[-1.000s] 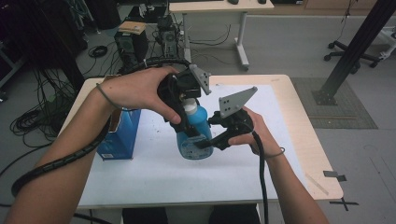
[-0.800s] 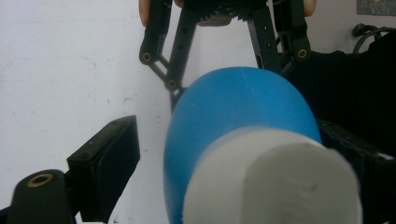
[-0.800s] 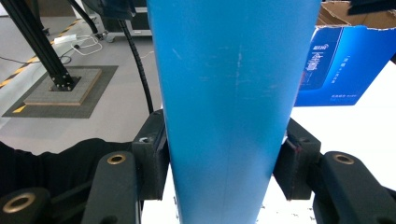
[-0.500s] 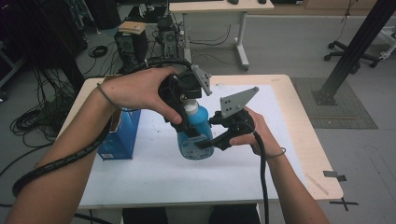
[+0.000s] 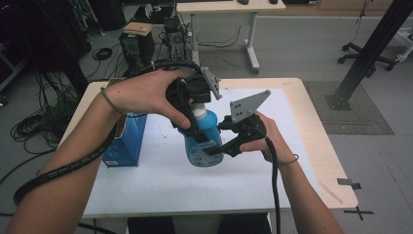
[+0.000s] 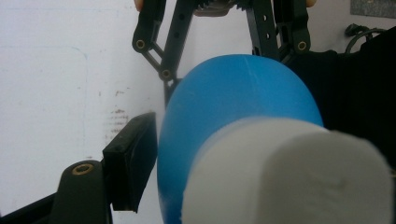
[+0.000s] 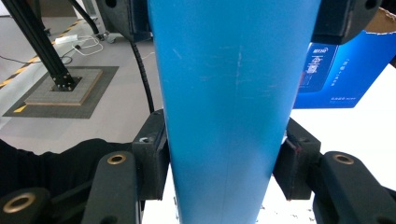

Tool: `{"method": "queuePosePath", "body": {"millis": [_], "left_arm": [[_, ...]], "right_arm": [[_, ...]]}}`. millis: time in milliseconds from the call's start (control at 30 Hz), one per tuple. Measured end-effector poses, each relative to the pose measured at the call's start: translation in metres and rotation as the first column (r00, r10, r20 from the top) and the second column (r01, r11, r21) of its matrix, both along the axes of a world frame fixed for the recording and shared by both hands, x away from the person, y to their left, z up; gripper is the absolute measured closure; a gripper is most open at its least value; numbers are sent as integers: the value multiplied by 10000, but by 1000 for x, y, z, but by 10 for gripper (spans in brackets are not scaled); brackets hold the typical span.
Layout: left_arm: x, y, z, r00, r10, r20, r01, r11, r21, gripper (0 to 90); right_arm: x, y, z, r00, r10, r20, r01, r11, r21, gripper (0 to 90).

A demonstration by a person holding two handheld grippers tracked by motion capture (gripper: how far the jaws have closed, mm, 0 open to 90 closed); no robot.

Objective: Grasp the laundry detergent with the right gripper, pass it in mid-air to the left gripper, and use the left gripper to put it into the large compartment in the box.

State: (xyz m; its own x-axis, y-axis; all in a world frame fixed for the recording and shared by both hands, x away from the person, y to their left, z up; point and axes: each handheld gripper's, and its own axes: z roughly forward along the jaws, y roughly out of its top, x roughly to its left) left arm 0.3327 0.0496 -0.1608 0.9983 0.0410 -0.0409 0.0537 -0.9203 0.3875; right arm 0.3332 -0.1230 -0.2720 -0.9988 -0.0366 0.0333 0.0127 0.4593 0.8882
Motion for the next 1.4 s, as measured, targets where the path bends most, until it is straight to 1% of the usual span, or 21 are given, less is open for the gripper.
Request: {"method": "queuePosePath", "body": {"millis": [67,100,133,267,467,500,600,633,767,867,1000,1100,1133,1233,1267,1333,1400], "left_arm": [[0,0,1,10000,-26,-26,26,10000,-12,335],[-1,0,1,10000,-45,-85,45,10000,20,335],[-1,0,1,10000,-45,-85,45,10000,20,358],[-1,-1,2,10000,-25,-70,25,10000,23,371],[0,-2,2,10000,63,-62,-63,10000,6,374],[0,-4,3,10000,84,-12,-84,9999,110,374],[0,-4,3,10000,84,-12,-84,9999,110,375],[-1,-5,3,9998,195,16,-195,9997,124,376],[-1,-5,3,9998,195,16,-195,9997,124,376],[-1,-6,3,9997,245,10,-245,9995,208,377],[-2,-7,4,9993,352,116,-355,9992,200,377],[-2,-7,5,9992,366,141,-370,9990,270,377],[-2,-8,5,9992,345,181,-351,9986,383,378],[-2,-8,5,9992,352,188,-360,9985,413,378],[-2,-9,4,9989,440,180,-447,9981,430,378],[-2,-10,5,9988,417,261,-431,9974,573,378],[-2,-10,5,9987,458,203,-469,9972,574,378]], "right_arm": [[0,0,0,10000,-11,-9,11,10000,9,459],[0,0,0,10000,-20,-7,21,10000,27,459],[0,0,0,10000,-20,-7,21,10000,27,459],[0,-1,0,10000,-2,-11,2,10000,31,459],[1,-2,0,10000,-37,-35,37,10000,82,459],[1,-3,0,10000,-43,-79,44,9999,94,460],[2,-3,0,10000,-35,-46,36,9999,120,460],[2,-3,0,10000,-45,-75,46,9999,133,460],[3,-4,0,10000,-40,-45,40,9999,151,460],[3,-4,-1,10000,-42,-72,43,9998,187,459],[3,-5,-1,10000,-13,-40,14,9997,246,458],[4,-5,-1,10000,-16,-2,16,9995,324,453],[4,-5,-2,10000,-36,14,36,9994,336,451],[4,-4,-2,10000,-52,77,49,9993,367,446],[4,-4,-3,10000,-54,68,51,9993,363,444],[3,-3,-3,9999,-128,114,124,9994,328,439],[3,-3,-3,9998,-148,143,143,9993,339,438]]}}
